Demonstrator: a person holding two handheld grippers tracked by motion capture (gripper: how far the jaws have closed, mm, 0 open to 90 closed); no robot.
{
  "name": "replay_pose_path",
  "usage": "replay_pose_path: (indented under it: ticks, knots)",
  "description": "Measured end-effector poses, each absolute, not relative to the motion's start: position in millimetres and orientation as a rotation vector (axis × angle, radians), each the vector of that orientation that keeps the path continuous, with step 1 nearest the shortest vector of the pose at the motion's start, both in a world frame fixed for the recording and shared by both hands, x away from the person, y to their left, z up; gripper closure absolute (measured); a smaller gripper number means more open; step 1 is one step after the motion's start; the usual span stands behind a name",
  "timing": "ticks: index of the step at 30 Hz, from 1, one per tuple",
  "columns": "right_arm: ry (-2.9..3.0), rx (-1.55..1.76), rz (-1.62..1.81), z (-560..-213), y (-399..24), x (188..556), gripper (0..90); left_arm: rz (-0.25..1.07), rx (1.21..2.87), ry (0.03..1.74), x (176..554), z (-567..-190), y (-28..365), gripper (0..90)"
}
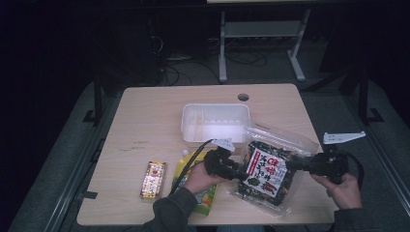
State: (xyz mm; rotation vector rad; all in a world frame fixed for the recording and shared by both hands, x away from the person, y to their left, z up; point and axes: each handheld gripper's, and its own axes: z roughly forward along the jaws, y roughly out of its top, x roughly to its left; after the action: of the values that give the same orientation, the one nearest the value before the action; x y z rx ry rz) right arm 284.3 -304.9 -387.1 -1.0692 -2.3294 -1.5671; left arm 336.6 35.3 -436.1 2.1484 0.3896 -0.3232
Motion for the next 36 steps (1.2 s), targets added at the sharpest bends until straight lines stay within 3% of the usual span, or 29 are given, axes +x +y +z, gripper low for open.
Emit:
replay_pose_path:
  ticks: [12,36]
  knots:
    - [-2.347,-0.994,-1.600,-364,-298,281,76.7,-0.246,2.161,0.414,331,-425,47,39.3]
    - [-2.388,-1.050,-1.707,-332,-293,284,77.4,-0.105,2.169,0.461,317,-407,103,33.6]
